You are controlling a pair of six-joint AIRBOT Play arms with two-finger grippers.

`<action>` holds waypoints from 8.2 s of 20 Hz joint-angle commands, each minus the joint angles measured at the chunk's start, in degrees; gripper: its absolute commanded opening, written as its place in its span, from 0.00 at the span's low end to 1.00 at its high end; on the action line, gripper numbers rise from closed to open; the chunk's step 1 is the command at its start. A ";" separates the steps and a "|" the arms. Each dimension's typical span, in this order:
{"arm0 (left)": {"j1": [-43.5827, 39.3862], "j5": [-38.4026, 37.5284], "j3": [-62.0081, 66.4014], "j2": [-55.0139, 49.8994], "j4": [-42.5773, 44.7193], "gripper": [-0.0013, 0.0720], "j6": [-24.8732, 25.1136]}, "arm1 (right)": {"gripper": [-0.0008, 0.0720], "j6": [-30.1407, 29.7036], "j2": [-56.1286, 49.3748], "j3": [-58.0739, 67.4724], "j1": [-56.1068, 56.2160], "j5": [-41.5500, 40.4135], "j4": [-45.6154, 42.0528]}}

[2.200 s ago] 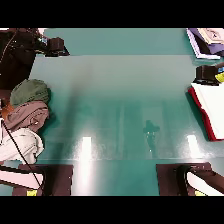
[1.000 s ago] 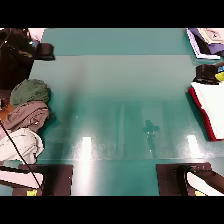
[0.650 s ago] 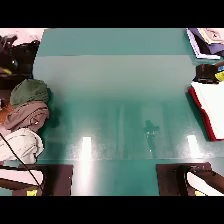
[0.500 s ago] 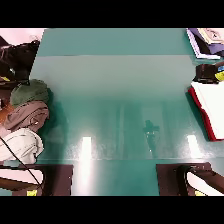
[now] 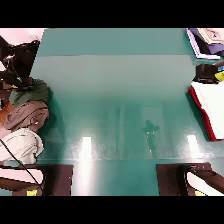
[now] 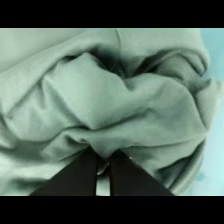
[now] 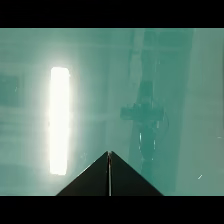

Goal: Fold the shirts.

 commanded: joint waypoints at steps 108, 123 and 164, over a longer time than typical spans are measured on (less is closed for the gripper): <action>-28.92 -13.25 -23.08 36.89 -7.13 0.05 -1.20 | 0.81 -18.12 -30.45 -10.16 14.12 -23.69 24.11; -28.92 -13.18 -11.45 36.98 -6.64 0.05 -1.60 | 0.03 -18.10 -20.61 -2.49 12.13 -22.73 17.57; -12.94 -2.47 0.28 12.15 -25.90 0.45 5.14 | 0.57 -4.68 -25.81 14.73 1.51 -22.01 2.80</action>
